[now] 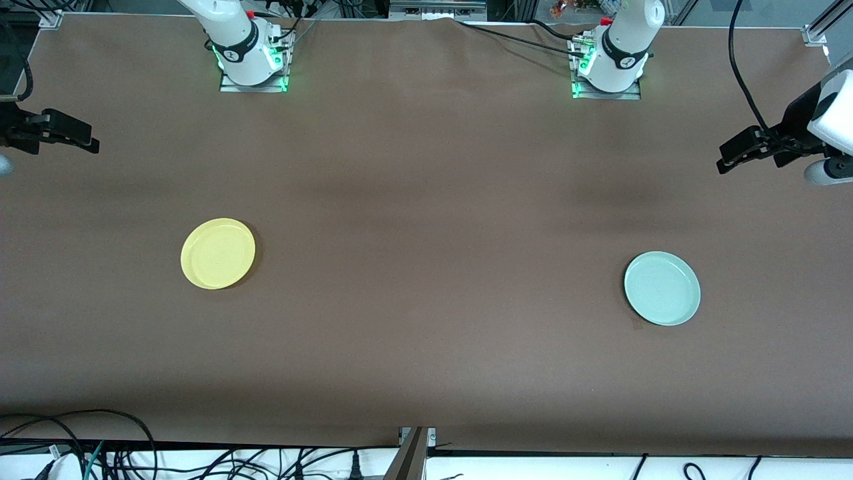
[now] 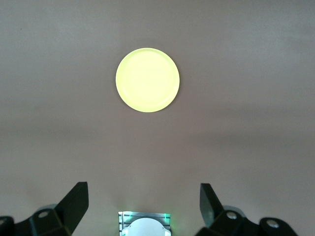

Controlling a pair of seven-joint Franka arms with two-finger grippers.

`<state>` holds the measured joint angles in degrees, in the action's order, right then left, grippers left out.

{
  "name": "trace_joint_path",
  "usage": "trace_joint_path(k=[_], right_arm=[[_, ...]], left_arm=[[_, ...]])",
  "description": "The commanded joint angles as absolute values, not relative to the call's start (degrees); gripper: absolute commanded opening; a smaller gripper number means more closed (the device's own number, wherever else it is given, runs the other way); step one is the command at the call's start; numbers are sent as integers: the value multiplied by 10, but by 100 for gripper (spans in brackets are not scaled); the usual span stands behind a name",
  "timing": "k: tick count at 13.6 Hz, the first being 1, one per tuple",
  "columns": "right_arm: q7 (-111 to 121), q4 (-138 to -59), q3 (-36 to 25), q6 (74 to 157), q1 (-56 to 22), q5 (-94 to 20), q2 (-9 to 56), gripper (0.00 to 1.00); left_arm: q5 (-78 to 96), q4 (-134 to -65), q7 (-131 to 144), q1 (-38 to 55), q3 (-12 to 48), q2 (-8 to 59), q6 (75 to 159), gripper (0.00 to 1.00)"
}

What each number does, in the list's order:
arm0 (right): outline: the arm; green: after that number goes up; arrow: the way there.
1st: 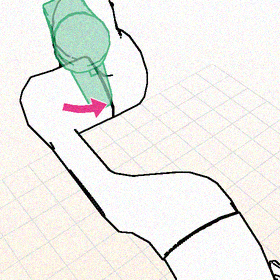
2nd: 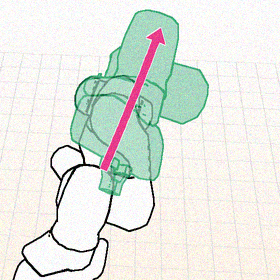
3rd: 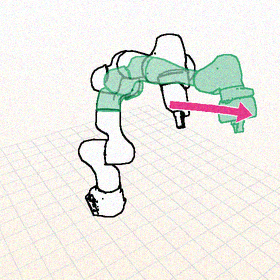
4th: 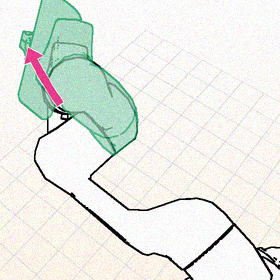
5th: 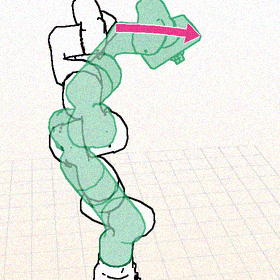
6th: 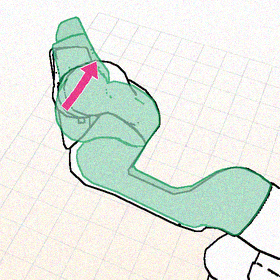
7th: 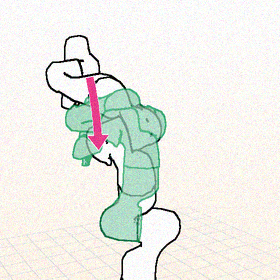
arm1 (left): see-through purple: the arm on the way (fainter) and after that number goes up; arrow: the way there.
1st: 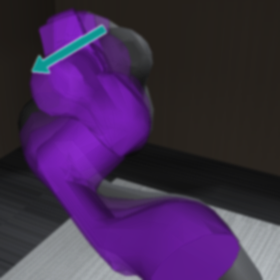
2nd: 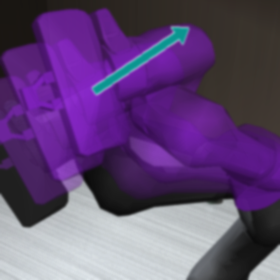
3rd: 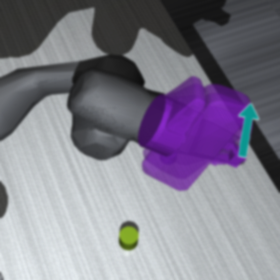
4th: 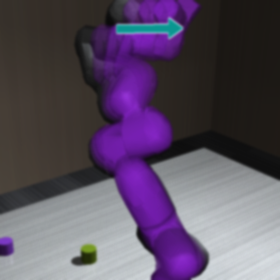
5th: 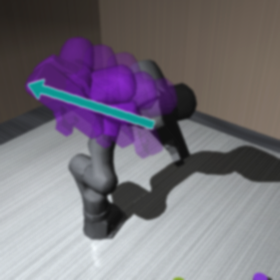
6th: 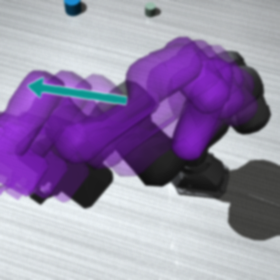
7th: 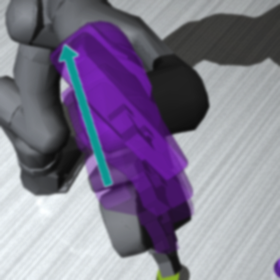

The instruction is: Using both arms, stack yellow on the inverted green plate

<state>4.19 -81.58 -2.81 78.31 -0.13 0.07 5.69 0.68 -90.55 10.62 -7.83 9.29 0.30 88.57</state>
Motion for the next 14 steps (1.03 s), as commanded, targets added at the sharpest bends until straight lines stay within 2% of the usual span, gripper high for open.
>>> trace_joint_path(k=[1, 14], right_arm=[[34, -803, -26, 780, 4, -9, 62, 100], [34, -803, -26, 780, 4, -9, 62, 100]], left_arm=[[20, -882, 104, -78, 93, 16, 869, 100], [22, -882, 104, -78, 93, 16, 862, 100]])
